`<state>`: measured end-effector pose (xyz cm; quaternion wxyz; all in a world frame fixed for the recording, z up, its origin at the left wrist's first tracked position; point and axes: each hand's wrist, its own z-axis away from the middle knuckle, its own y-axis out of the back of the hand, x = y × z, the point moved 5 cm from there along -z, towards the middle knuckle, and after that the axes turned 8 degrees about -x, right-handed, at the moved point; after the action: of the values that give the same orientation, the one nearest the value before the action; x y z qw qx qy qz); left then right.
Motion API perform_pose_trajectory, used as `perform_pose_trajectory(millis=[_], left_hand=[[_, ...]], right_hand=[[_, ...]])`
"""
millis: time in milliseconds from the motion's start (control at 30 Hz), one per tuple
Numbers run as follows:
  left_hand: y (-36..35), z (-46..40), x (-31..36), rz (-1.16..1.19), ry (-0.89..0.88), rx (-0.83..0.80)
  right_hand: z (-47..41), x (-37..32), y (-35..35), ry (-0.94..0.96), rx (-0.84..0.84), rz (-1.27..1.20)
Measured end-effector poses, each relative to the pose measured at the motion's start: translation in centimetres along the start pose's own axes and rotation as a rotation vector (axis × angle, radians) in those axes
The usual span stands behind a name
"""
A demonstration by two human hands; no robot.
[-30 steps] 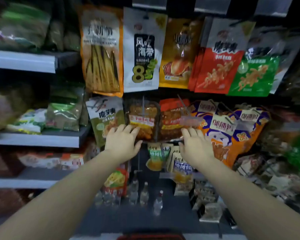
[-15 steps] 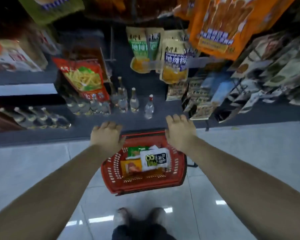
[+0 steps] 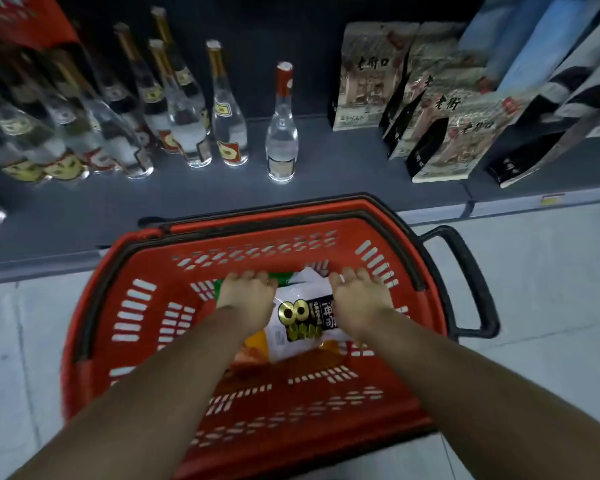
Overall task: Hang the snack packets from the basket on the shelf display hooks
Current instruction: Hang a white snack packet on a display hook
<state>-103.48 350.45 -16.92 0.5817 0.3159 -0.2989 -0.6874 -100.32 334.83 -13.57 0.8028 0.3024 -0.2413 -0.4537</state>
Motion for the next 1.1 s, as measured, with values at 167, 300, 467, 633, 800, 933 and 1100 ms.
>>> perform_pose_trajectory(millis=[167,300,467,633,800,933,1100], left_hand=[[-3.8,-8.4,4.2,-0.047,-0.123,0.06],[-5.8,-11.5,5.4,0.063,-0.118,0.018],[-6.4,-11.0,4.0,0.24,-0.161,-0.094],[-8.2,-7.6,-2.3,0.801,-0.18,-0.111],[-9.4,-3.5,-8.5,1.324,-0.164,-0.047],[-9.1,-1.5,-10.1,1.69,-0.157,-0.016],[-8.3,0.7,-10.4,1.776,-0.164,0.016]], right_hand=[[-6.3,0.7,-4.4,-0.004,0.026,0.089],[-8.4,1.0,-6.4,-0.021,0.06,0.096],[-7.3,0.3,-6.3,0.015,0.084,0.103],[-6.6,-0.6,-6.2,-0.024,-0.025,-0.075],[-7.1,-3.8,-6.4,0.091,-0.187,-0.56],[-8.0,-7.2,-5.4,0.274,-0.151,-1.112],[-8.0,-8.4,-3.0,0.404,-0.035,-1.56]])
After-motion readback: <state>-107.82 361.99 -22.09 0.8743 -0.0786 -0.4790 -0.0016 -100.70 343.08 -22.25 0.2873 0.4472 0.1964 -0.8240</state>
